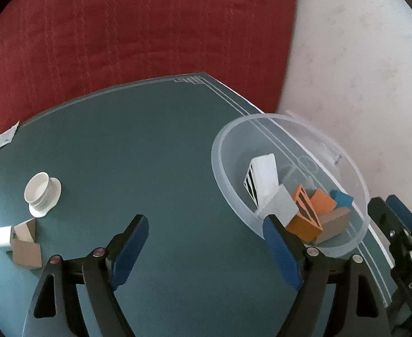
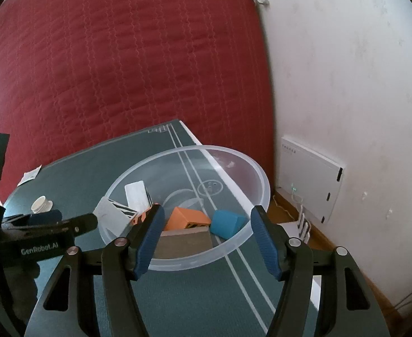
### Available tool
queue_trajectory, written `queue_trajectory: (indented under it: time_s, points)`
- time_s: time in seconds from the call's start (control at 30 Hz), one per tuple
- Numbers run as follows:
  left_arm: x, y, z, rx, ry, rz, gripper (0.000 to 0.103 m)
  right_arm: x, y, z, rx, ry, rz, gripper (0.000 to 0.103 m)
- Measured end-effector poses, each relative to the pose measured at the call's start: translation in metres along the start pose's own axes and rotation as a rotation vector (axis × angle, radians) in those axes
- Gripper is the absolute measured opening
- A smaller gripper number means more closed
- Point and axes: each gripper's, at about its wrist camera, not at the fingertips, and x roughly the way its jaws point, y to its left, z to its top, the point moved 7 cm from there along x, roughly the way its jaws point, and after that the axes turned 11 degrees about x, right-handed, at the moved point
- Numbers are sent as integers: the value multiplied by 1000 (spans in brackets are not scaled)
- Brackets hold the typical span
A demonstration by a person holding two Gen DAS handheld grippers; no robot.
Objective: Organize rigid objects
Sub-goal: 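Carry the triangle into the clear bowl and open the left gripper, then move both tools away from the bowl back over the block pile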
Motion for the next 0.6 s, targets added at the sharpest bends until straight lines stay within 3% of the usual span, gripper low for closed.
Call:
queue_trajectory:
  time_s: [0.2, 0.43, 0.6]
  points:
    - [2, -9, 5, 24, -2, 19, 91, -3, -1, 1, 0, -1, 1, 65]
    - [34, 0, 18, 54, 23, 129, 94, -5, -2, 0, -2, -4, 1, 65]
    - [32, 10, 18, 9, 25, 109, 95, -4, -2, 0, -1, 4, -1, 65]
